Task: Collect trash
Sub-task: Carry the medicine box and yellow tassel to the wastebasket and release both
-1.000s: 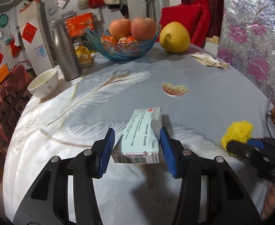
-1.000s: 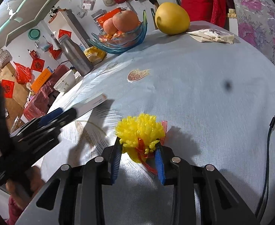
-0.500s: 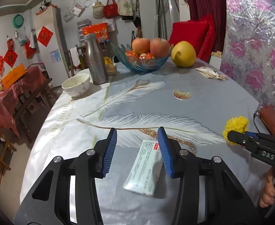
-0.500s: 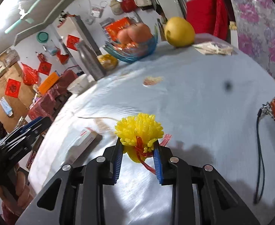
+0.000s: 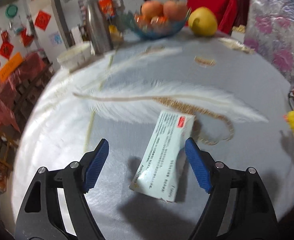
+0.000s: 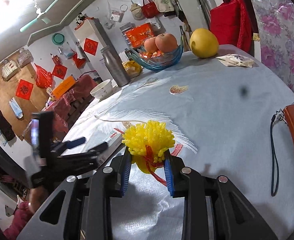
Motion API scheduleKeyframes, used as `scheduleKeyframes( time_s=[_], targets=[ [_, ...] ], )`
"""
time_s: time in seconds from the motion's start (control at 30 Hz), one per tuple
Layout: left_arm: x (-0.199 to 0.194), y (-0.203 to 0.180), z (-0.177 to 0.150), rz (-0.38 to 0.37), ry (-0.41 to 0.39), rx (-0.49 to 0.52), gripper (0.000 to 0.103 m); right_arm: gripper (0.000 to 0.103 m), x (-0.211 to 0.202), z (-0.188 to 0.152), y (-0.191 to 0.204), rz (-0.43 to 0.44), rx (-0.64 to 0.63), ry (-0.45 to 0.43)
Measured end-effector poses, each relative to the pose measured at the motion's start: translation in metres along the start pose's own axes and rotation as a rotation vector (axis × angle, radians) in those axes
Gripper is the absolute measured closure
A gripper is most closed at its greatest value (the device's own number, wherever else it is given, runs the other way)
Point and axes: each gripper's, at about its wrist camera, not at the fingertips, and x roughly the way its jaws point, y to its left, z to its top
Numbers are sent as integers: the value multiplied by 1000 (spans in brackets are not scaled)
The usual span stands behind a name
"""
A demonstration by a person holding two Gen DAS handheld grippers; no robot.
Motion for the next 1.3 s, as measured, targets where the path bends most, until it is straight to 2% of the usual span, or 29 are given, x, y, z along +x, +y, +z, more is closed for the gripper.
scheduleKeyframes(
  time_s=[0.07, 0.13, 0.2, 0.47, 0.67, 1.03, 1.3],
  targets=[
    [9, 4, -2, -34, 35, -20, 32, 73, -2, -1, 1, 7, -7, 0],
    [12, 3, -2, -58, 49, -18, 52, 73, -2, -3, 3, 14, -10, 1],
    [11, 1, -2, -76, 48, -8, 60, 73, -2, -4, 5, 25, -9, 0],
    [-27, -6, -5, -33, -53, 5, 60, 73, -11, -9, 13, 31, -19, -10],
    [-80, -5, -5, -10, -161, -6, 60, 73, -36, -8, 25, 42, -37, -53],
    [-176, -9, -14, 6, -337, -3, 60, 73, -116, -12, 70, 91, -129, -182],
    [-243, -13, -40, 12, -444, -3, 60, 73, -189, -29, 110, 134, -216, -286]
  ],
)
